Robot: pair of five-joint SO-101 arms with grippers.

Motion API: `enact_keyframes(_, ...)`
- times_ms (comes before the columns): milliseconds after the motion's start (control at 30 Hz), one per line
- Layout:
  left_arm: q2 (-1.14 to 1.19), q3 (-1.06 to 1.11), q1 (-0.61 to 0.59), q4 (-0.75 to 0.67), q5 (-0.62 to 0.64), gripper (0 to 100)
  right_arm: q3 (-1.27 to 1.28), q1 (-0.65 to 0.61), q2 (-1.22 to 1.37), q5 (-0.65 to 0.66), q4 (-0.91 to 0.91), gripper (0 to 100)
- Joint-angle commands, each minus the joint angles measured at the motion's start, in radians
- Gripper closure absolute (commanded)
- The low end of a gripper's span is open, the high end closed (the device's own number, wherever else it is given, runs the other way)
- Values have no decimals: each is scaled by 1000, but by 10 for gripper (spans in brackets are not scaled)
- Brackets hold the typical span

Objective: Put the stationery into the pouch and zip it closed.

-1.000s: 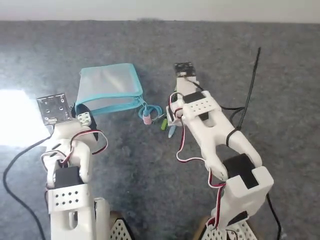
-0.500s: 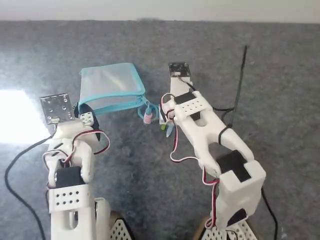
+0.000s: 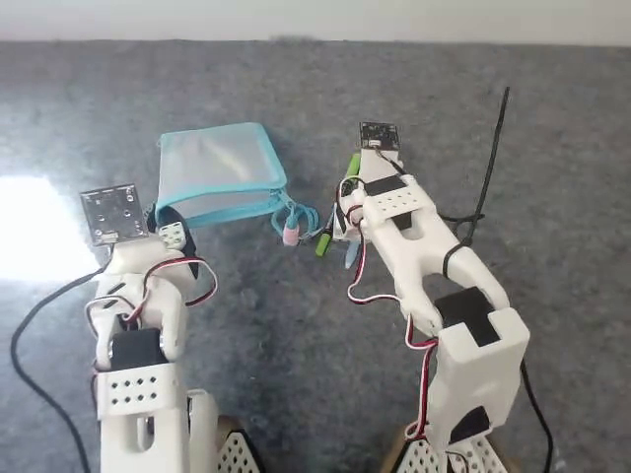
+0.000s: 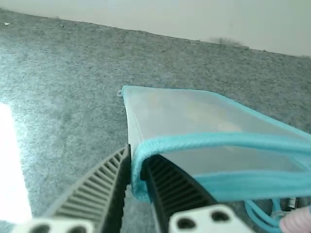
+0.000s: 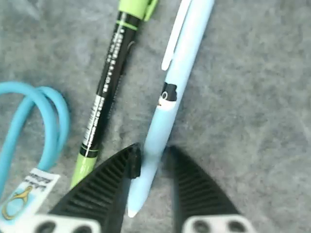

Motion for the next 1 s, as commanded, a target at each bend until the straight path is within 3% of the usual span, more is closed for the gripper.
enact_keyframes(0, -2, -8, -2, -29, -8, 988, -29, 19, -10, -2, 51, 991)
enact_keyframes(333, -2, 12, 15, -34, -8, 988, -152, -12, -294, 446, 469, 991)
enact_keyframes(533, -2, 39, 106, -34, -52, 988, -144, -22, -611, 505, 622, 991)
enact_keyframes(700, 3, 42, 144, -34, -57, 988, -146, -196, -840, 635, 825, 991)
enact_keyframes(833, 0, 62, 190, -34, -57, 988, -123, -337, -881, 664, 881, 991)
enact_keyframes(967, 0, 64, 213, -31, -57, 988, -64, -371, -811, 672, 851, 991)
